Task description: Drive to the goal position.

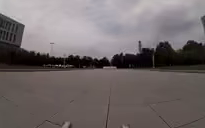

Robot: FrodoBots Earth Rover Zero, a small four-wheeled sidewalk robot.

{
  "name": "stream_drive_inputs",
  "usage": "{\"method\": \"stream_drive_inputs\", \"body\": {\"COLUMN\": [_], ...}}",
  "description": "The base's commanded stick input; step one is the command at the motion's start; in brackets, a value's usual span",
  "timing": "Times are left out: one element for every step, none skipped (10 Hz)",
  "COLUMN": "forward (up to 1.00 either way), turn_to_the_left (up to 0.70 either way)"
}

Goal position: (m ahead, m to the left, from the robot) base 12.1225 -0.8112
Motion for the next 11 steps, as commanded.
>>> {"method": "stream_drive_inputs", "body": {"forward": [0.70,0.70,0.70,0.70,0.70,0.70,0.70,0.70,0.70,0.70,0.70], "turn_to_the_left": [0.00,0.00,0.00,0.00,0.00,0.00,0.00,0.00,0.00,0.00,0.00]}}
